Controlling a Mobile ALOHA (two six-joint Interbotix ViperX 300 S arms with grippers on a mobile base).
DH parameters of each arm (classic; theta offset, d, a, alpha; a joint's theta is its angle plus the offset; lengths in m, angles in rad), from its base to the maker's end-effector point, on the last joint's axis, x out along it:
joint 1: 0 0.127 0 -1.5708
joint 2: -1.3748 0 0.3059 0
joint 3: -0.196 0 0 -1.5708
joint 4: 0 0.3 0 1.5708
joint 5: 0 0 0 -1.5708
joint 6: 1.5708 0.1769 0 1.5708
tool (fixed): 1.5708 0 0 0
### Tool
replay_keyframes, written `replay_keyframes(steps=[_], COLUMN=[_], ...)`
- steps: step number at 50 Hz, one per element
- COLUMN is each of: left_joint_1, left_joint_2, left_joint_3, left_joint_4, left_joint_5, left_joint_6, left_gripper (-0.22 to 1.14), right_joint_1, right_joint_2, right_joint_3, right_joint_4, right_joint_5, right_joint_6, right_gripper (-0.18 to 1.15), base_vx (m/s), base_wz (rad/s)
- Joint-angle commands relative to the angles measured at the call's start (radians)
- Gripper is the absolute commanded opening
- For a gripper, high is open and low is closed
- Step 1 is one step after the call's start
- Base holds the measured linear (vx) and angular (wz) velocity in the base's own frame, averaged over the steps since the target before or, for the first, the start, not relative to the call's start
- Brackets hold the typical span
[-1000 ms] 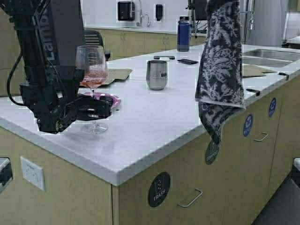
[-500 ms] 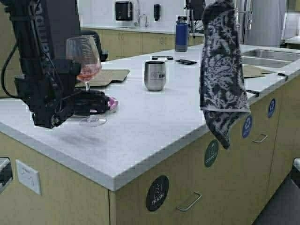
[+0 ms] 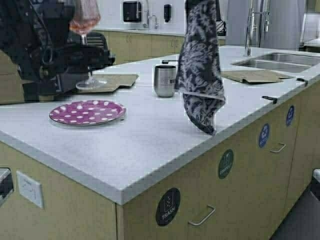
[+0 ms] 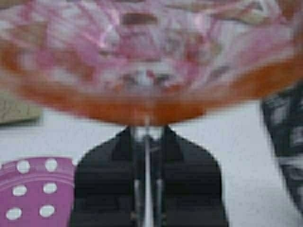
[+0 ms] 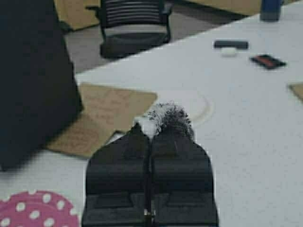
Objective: Get the cloth and wipe up the spill under the wine glass
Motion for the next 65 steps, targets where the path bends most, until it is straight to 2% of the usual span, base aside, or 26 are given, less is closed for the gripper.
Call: replay_keyframes(steps=[1, 12, 23, 36, 46, 58, 65], left_joint_1=[-0.003, -0.003, -0.003, -0.003, -0.002, -0.003, -0.003], left_joint_2=[-0.173, -0.396, -0.546, -0.646, -0.672, -0.673, -0.672], left_joint_3=[0.025, 0.018, -0.014, -0.055, -0.069, -0.072, -0.072], left_joint_4=[0.002, 0.002, 0.002, 0.002, 0.002, 0.002, 0.002], left_joint_5=[0.120, 0.379, 0.557, 0.660, 0.666, 0.666, 0.666], left_joint_6=[-0.031, -0.072, -0.086, -0.086, -0.084, -0.084, -0.083], left_gripper=[0.20, 0.20, 0.20, 0.20, 0.20, 0.20, 0.20], right_joint_1=[0.041, 0.115, 0.241, 0.436, 0.565, 0.594, 0.545], right_joint_2=[0.063, 0.206, 0.331, 0.451, 0.492, 0.534, 0.514], right_joint_3=[-0.074, -0.123, -0.140, -0.199, -0.261, -0.379, -0.324], right_joint_4=[-0.003, -0.003, -0.005, -0.003, -0.005, -0.003, -0.003], right_joint_5=[-0.005, -0.006, -0.006, 0.000, 0.006, 0.026, 0.029], right_joint_6=[0.015, 0.018, 0.044, 0.067, 0.069, 0.066, 0.051], right_gripper=[0.06, 0.06, 0.06, 0.06, 0.06, 0.06, 0.06], base_vx=[0.00, 0.00, 0.00, 0.00, 0.00, 0.00, 0.00], base_wz=[0.00, 0.00, 0.00, 0.00, 0.00, 0.00, 0.00])
